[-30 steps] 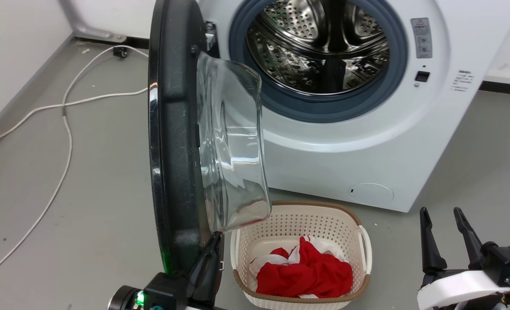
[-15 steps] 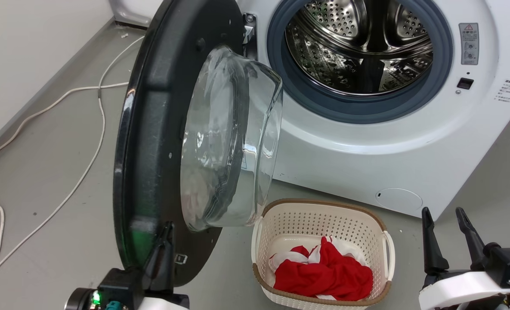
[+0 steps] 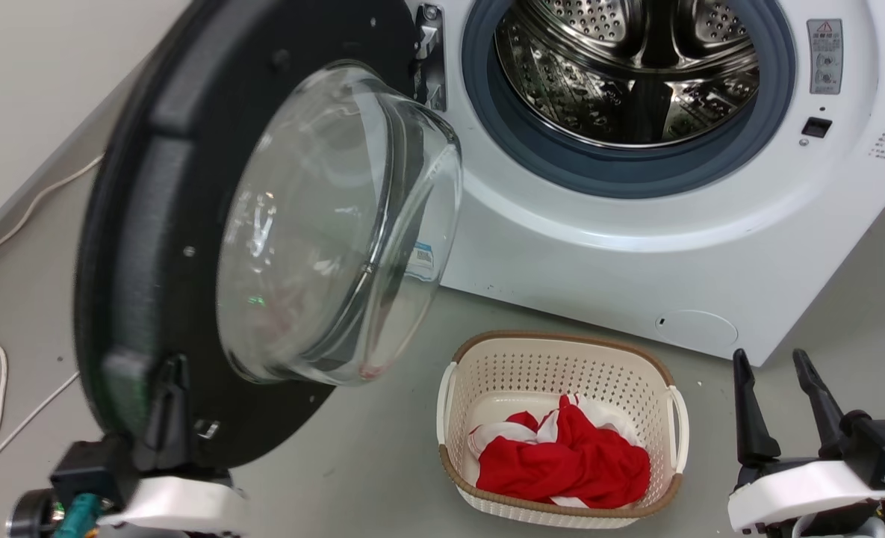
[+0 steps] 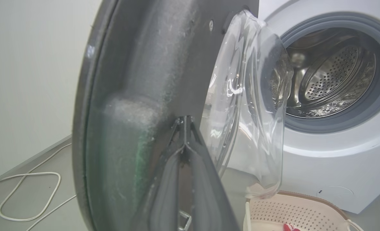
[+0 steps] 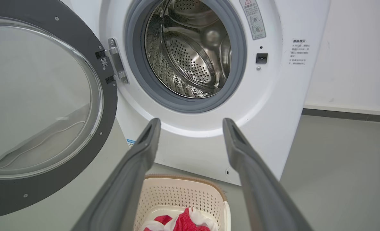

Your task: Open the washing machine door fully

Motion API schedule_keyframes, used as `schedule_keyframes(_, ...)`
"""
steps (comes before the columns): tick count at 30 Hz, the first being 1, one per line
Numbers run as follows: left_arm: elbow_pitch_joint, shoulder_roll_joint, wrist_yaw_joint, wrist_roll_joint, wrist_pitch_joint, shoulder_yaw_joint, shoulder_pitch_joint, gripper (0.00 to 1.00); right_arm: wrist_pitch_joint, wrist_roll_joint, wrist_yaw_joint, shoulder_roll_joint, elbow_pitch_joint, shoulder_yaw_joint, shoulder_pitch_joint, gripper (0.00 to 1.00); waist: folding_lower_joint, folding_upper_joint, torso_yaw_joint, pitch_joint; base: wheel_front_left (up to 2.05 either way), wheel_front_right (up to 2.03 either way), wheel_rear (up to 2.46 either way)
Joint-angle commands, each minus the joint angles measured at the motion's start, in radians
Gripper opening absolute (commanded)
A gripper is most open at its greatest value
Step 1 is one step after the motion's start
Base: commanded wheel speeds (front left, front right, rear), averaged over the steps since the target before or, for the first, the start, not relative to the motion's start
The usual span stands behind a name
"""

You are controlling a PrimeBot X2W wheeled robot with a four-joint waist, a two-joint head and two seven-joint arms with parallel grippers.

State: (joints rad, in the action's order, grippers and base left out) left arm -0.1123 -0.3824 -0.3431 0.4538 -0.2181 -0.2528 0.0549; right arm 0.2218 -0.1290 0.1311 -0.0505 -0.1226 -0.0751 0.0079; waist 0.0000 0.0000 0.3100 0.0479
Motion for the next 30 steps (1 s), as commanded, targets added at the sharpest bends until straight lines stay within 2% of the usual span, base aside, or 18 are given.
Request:
schedule_keyframes(1, 0.013, -0.017, 0.0, 0.005, -0.011, 0.026, -0.02, 0.0, -0.001, 0.009, -0.001, 0.001, 0.007, -0.001, -0.016, 1.0, 0.0, 0.0, -0.006, 0.012, 0.0, 0.0, 0.0)
schedule_keyframes(8, 0.107, -0.043, 0.031, 0.053, -0.04, 0.142, -0.079, 0.0, -0.013, 0.021, -0.001, 0.001, 0.023, -0.006, -0.038, 1.0, 0.0, 0.0, -0.026, 0.062, 0.0, 0.0, 0.0)
schedule_keyframes(19, 0.283, -0.073, 0.113, 0.085, -0.047, 0.318, -0.174, 0.0, -0.024, 0.034, -0.001, 0.001, 0.042, -0.007, -0.073, 1.0, 0.0, 0.0, -0.054, 0.125, 0.0, 0.0, 0.0)
schedule_keyframes(30, 0.404, -0.067, 0.209, 0.028, -0.047, 0.467, -0.251, 0.0, -0.022, 0.041, -0.001, 0.001, 0.042, -0.013, -0.09, 1.0, 0.0, 0.0, -0.066, 0.147, 0.0, 0.0, 0.0)
